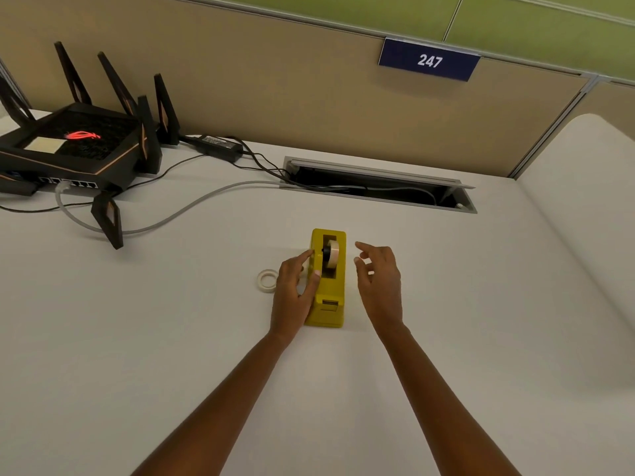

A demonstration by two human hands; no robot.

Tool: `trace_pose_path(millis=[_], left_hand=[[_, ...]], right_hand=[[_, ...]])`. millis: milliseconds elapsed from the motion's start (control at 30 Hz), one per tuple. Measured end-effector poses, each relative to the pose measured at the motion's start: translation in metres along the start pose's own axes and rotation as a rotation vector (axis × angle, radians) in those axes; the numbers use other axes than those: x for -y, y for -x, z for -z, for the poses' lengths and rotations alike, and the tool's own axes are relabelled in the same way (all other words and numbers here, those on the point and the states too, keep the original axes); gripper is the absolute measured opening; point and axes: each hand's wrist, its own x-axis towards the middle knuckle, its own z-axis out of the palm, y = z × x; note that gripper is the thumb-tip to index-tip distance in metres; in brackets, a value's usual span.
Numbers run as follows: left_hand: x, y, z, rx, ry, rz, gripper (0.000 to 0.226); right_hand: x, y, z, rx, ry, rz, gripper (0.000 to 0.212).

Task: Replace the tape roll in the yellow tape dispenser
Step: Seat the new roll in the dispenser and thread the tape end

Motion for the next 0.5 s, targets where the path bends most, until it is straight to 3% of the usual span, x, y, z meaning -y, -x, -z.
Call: trace_pose_path(millis=[100,233,367,500], left_hand=[[-0.006,-0.014,0.003,0.074,-0.138,-0.069,0.046],[-0.012,-0.034,0.007,0.290,-0.343,-0.180,0.058],[-0.015,-0.046,0.009,0.436,-0.350,-0.150,0.063],[-0.014,-0.047,0.009,0.451,-0.327,-0.167,0.061]], right_hand=[[0.004,-0.008,0.003,0.130,0.161,0.100,0.033],[0.011,-0.019,0.003,0.266,0.397,0.211,0.041],[0.014,-0.026,0.004,0.332,0.487,0.256,0.043],[0.017,-0.028,0.002,0.338,0.467,0.256,0.039]])
